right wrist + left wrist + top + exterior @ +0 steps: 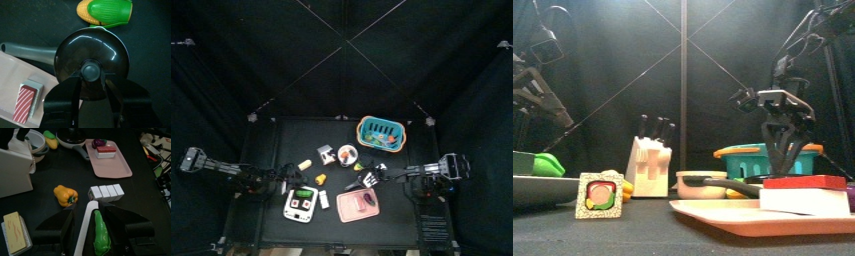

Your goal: Place pot lid to the right of the pan

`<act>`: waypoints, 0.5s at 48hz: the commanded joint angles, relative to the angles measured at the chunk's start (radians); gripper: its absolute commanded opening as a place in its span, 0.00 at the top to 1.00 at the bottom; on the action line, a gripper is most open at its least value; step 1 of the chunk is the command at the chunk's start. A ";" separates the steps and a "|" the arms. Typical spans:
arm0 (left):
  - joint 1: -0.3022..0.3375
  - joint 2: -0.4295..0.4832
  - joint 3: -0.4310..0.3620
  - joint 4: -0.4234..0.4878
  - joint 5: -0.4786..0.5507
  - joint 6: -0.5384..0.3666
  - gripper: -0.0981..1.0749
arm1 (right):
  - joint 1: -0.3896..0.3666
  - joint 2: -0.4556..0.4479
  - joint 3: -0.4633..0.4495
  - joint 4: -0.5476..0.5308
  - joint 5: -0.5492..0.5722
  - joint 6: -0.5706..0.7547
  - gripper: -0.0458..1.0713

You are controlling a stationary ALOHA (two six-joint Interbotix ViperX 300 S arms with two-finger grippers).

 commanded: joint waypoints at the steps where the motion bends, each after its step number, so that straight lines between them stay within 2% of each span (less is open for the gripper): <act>1: 0.002 0.002 -0.012 -0.002 -0.006 -0.002 0.24 | 0.000 -0.012 -0.023 0.009 -0.002 0.000 0.50; 17: 0.002 0.002 -0.012 -0.002 -0.008 -0.002 0.24 | 0.015 -0.078 -0.072 0.003 0.072 -0.002 0.50; 24: 0.002 0.002 -0.011 -0.002 -0.008 -0.002 0.24 | 0.020 -0.121 -0.066 0.000 0.112 0.000 0.50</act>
